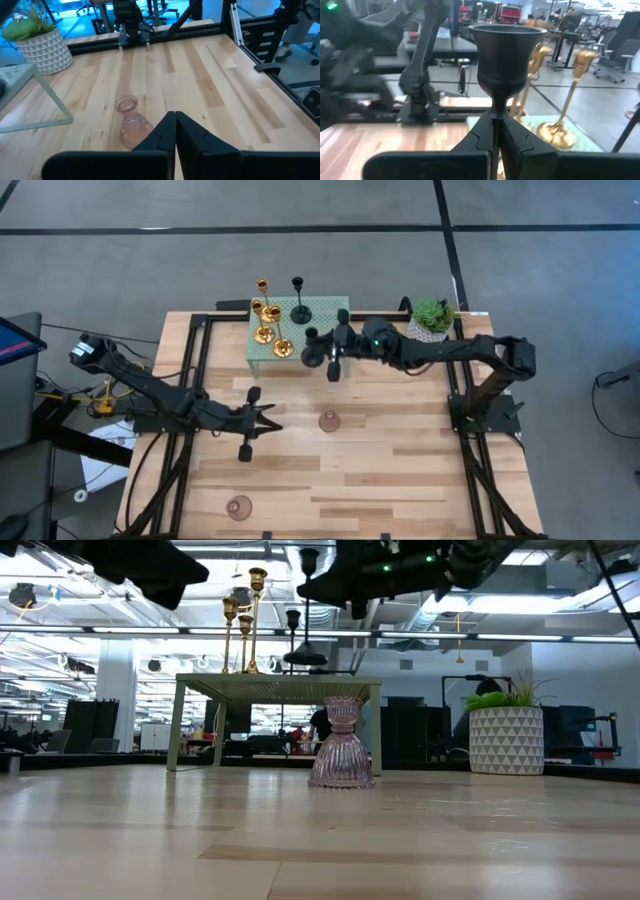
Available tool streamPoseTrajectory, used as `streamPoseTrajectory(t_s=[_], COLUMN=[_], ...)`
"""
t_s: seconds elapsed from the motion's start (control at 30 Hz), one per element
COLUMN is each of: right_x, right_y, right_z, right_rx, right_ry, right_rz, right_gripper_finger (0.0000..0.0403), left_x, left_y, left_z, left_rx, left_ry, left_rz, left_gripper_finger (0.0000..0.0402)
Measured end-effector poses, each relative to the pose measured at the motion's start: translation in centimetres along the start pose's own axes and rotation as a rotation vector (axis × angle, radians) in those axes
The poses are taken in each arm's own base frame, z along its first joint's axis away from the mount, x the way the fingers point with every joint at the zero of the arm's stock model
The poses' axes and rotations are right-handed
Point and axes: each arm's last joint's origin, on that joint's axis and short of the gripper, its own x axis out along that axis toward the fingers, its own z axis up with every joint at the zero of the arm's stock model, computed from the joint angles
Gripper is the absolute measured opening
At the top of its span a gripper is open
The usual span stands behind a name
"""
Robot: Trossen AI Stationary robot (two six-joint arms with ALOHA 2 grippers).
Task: Pick & Place candle stick holders
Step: Put the black candle holder on the shelf aligned with the other black candle holder
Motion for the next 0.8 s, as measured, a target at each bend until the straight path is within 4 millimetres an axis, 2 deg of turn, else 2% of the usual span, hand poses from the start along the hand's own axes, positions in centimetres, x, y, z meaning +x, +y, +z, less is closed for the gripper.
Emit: streamPoseTrajectory(t_s=[0.33, 0.53, 0.8], right_x=[3.7, 5.0, 5.5], right_y=[-4.4, -6.1, -7.5], right_z=[1.0, -0.3, -1.4], right_rx=[0.024, 0.069, 0.091], right_ry=[0.027, 0.063, 0.067], right_rz=[-0.025, -0.057, -0.073], right_gripper_finger=[0.0, 0.0, 0.0], left_x=[-0.2, -0.3, -0.3], left_y=[-0.3, -0.4, -0.4], left_z=[-0.1, -0.1, -0.1], left_rx=[0.013, 0.015, 0.015], left_ry=[0.01, 0.013, 0.014], left_rz=[0.021, 0.017, 0.017], left_gripper_finger=[0.0007, 0.0006, 0.0005])
